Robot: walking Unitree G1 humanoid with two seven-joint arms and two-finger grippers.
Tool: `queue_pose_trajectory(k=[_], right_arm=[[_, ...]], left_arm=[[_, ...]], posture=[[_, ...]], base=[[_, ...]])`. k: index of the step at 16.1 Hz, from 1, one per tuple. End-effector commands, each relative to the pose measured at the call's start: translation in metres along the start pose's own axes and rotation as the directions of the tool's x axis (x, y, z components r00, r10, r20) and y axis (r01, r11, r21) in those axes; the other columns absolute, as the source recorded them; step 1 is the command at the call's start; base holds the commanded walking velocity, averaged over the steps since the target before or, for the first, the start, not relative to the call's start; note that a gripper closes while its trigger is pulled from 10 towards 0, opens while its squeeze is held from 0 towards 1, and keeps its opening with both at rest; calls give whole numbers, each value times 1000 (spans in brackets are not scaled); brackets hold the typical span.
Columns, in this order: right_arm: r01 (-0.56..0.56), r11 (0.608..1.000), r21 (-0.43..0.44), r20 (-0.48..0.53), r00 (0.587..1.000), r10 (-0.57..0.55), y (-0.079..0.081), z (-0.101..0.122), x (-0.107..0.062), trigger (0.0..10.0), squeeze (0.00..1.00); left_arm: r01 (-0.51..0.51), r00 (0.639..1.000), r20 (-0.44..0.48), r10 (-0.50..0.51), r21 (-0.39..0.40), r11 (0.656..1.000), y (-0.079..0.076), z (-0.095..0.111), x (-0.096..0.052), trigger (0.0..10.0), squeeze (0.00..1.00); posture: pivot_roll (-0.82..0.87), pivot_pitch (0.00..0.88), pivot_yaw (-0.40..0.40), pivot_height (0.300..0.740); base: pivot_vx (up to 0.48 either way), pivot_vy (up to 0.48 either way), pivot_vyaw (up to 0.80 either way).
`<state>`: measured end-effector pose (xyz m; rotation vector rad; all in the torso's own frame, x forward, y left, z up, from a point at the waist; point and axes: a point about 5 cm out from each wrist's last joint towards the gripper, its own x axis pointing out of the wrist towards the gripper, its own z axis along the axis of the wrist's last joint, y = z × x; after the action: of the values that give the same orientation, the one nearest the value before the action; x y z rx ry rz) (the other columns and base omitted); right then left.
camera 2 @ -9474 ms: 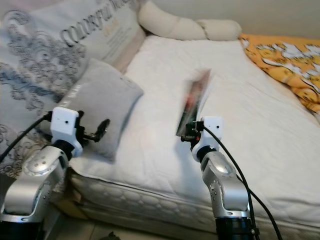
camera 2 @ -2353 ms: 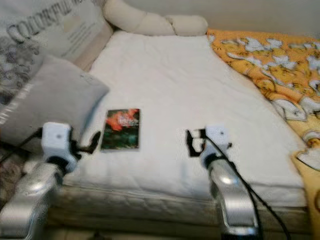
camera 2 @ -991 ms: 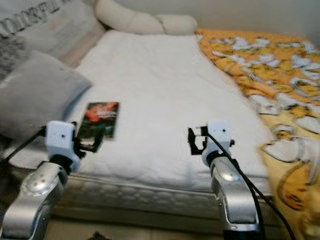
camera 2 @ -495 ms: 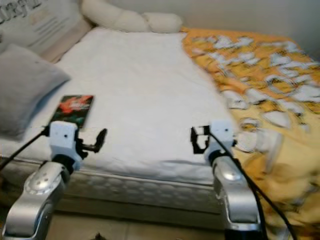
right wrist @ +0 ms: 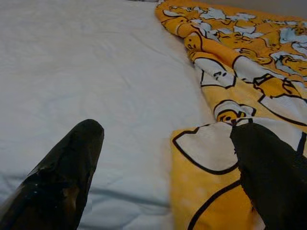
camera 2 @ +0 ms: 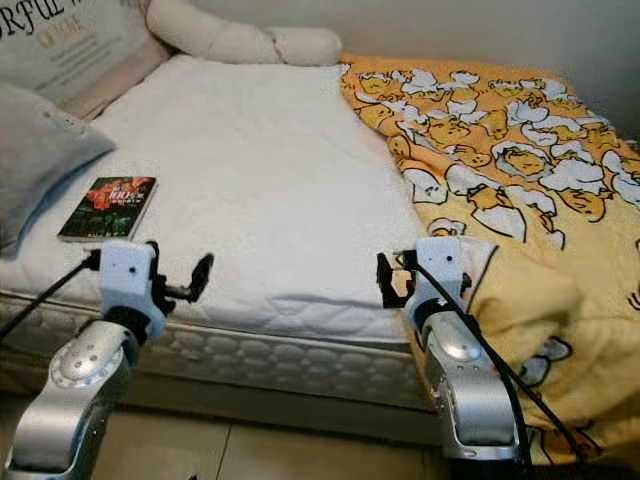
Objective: Clean up the room
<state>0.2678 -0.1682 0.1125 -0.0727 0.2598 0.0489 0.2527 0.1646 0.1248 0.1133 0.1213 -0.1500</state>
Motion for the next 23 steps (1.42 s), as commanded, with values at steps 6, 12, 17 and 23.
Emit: queue_pose_trajectory(k=[6, 12, 17, 23], right_arm=[[-31, 999, 40, -13, 999, 32, 6, 1, 1, 10000, 0], [-87, 996, -4, -28, 996, 87, 17, -4, 2, 10000, 0], [-95, 995, -4, -35, 995, 95, 17, -5, 3, 10000, 0], [-108, 994, -30, -43, 993, 106, 17, -5, 5, 10000, 0]], left_arm=[[-16, 1000, 0, 16, 0, 1000, 8, -1, -3, 10000, 792], [-10, 1000, 5, 10, 10, 1000, 12, 1, -1, 10000, 796], [1, 1000, 4, -1, 12, 1000, 11, 1, -1, 10000, 792], [8, 1000, -5, -8, 10, 1000, 10, -2, -3, 10000, 792]], posture=[[0, 0, -16, 740], [8, 0, -11, 740], [10, 0, -9, 740], [9, 0, -7, 740]], base=[[182, 0, -240], [294, 0, 0], [302, 0, -411], [303, 0, 0]])
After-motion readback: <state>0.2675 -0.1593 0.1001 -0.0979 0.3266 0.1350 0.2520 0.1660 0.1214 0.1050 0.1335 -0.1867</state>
